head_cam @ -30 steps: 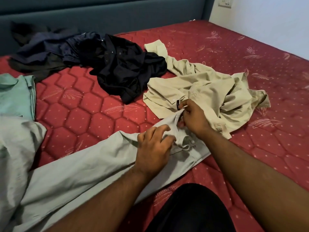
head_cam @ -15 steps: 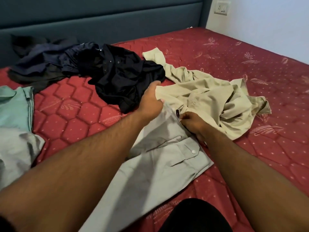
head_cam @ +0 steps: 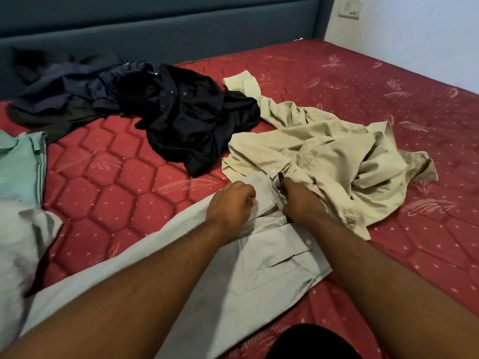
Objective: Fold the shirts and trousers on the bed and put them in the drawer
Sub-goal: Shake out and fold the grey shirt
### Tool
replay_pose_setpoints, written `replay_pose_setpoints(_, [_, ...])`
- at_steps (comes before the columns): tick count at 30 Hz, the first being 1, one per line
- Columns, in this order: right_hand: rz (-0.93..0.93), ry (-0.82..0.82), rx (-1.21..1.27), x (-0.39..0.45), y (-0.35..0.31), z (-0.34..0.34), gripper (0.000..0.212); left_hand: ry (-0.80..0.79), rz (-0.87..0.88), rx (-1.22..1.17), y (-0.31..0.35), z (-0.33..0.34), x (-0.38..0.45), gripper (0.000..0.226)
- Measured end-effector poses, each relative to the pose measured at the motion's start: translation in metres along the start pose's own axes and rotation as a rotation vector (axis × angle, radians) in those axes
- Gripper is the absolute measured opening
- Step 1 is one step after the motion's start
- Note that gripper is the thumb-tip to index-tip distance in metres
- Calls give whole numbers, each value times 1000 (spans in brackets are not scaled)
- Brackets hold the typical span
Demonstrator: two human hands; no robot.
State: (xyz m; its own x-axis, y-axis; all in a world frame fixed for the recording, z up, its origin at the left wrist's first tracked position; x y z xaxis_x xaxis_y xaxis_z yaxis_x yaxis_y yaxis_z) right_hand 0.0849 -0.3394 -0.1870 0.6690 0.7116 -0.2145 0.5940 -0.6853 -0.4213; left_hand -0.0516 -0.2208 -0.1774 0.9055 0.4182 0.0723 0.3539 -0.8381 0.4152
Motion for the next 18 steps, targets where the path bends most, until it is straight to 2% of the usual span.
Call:
replay_pose_setpoints(2, [24, 41, 1, 1, -5, 2, 46, -155, -1, 72, 0, 2, -1, 44])
replay_pose_setpoints(3, [49, 42, 41, 3, -4, 2, 42, -218, -21, 127, -1, 2, -2, 40])
replay_pose_setpoints(4, [73, 27, 65, 2, -5, 1, 37, -210, -32, 126, -3, 3, -4, 27])
replay_pose_setpoints(5, [86, 14, 64, 1, -5, -1, 34, -163, -59, 64, -6, 2, -5, 15])
replay_pose_setpoints(7, [113, 31, -46, -3, -10, -9, 34, 59, -149, -251, -13, -2, -5, 2])
replay_pose_setpoints(9, [29, 187, -203, -13, -28, -16, 23, 289, -258, -572, -19, -17, -4, 7])
replay_pose_setpoints(10, [-57, 199, -184, -18, -39, -15, 15, 364, -274, -676, -19, -26, -4, 9])
replay_pose_setpoints(11, [-174, 101, -101, -22, -49, -8, 10, 404, -257, -744, -16, -35, -5, 13])
replay_pose_setpoints(13, [-316, -278, 122, -32, -70, 11, 18, 371, -139, -775, -2, -54, -14, 15])
replay_pose_setpoints(14, [-348, -315, 168, -33, -75, 16, 27, 307, -54, -745, 9, -59, -21, 14])
replay_pose_setpoints(15, [-330, -264, 151, -30, -79, 15, 28, 230, 28, -664, 19, -60, -29, 11])
replay_pose_setpoints(16, [-289, -251, 140, -28, -84, 12, 22, 163, 87, -550, 27, -58, -39, 10])
replay_pose_setpoints(18, [-235, -358, 95, -27, -90, 3, 19, 104, 127, -389, 34, -51, -54, 12])
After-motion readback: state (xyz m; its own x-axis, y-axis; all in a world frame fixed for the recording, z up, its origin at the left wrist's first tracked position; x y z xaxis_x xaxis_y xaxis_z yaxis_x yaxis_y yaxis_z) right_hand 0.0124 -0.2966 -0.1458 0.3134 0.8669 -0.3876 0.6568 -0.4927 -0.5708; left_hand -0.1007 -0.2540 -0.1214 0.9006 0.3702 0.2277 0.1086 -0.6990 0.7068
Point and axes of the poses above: each hand's wrist, its own x-axis towards the middle knuckle, its own z-axis out of the palm, y = z × x, the point moved 2 cm from there along x, towards the middle knuckle, and after that the axes turned 7 degrees about -y, right-handed, at the moved point
